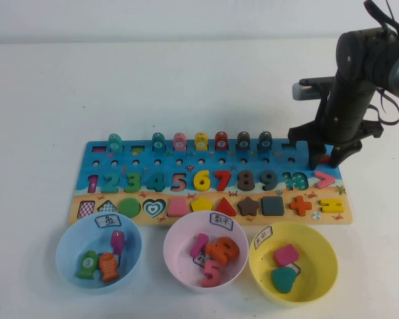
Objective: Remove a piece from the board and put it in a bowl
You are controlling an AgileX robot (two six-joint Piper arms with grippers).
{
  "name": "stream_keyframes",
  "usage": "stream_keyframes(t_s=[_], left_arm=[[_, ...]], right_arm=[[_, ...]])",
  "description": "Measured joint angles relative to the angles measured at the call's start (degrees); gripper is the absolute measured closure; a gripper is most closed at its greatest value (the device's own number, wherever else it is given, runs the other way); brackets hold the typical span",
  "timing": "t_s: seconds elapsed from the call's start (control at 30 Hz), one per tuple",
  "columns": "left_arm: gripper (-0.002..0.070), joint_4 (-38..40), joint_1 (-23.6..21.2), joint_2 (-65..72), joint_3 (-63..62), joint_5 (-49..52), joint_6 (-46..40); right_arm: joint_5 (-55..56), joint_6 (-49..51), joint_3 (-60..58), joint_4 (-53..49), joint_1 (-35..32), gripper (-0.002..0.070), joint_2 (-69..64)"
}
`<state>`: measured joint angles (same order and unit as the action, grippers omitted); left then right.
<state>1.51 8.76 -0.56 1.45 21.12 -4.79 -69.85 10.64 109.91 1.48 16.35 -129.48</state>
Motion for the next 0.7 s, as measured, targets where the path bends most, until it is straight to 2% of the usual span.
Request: stream_keyframes(t_s=[0.7], left_arm=[[0.068, 0.0, 0.0, 0.0, 0.0, 0.0, 0.0]], right_arm=[[-0.18, -0.1, 0.0, -0.23, 0.0, 0.0401, 0.54]])
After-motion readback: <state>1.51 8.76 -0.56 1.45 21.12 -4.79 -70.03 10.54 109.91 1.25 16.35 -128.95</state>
